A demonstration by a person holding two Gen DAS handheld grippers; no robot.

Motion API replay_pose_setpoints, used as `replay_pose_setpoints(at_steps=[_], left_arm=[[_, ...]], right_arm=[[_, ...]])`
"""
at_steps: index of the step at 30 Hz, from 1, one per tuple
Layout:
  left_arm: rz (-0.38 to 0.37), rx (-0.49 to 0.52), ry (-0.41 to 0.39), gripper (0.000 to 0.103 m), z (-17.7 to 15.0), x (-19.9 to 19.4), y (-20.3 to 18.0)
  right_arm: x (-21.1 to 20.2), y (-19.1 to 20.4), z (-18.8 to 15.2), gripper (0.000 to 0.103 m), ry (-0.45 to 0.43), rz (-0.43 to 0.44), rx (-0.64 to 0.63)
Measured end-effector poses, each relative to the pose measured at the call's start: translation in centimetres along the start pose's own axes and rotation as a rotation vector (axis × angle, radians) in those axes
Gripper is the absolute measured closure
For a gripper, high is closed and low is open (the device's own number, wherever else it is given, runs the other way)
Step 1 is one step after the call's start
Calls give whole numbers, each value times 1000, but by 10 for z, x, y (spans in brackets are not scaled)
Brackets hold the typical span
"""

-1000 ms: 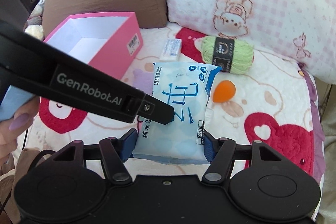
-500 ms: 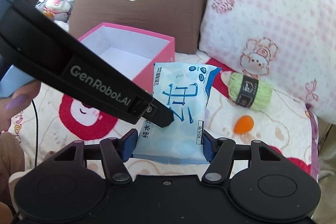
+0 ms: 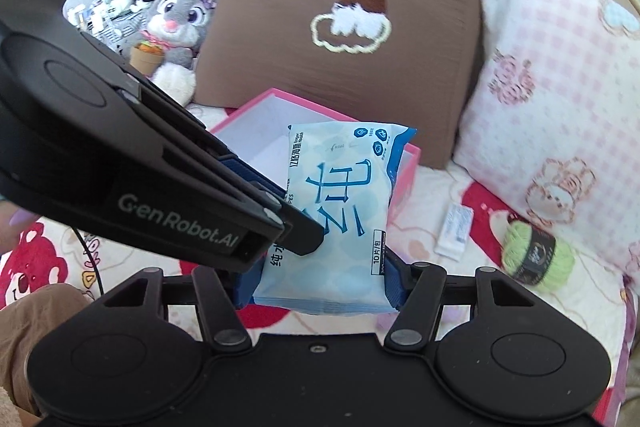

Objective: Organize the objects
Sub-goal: 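Lift the wet-wipes pack with the left gripper and carry it over the pink box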

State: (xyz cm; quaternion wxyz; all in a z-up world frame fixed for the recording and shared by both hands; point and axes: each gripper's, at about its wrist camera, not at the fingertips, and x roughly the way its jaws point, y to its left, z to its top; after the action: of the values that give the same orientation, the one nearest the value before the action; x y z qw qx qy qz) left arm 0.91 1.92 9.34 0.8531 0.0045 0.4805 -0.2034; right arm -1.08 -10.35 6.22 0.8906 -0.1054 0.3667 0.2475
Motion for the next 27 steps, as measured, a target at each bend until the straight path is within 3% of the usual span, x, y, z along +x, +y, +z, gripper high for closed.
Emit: replay_pose_setpoints(at_steps=[5,12,19,27], left_arm=[[3,-43,2,82,2,-9,26],[9,-91,19,82,13,7,66],[-4,-173,53,82,22,44,115],[-27,-302,108,83,19,102,167]], right_arm=[[11,13,17,39,-14,23,-56],[48,12,42,41,-9,82,-118],[106,3,62,43,35,154,-204],[179,-3,63,44,121,220,-215]])
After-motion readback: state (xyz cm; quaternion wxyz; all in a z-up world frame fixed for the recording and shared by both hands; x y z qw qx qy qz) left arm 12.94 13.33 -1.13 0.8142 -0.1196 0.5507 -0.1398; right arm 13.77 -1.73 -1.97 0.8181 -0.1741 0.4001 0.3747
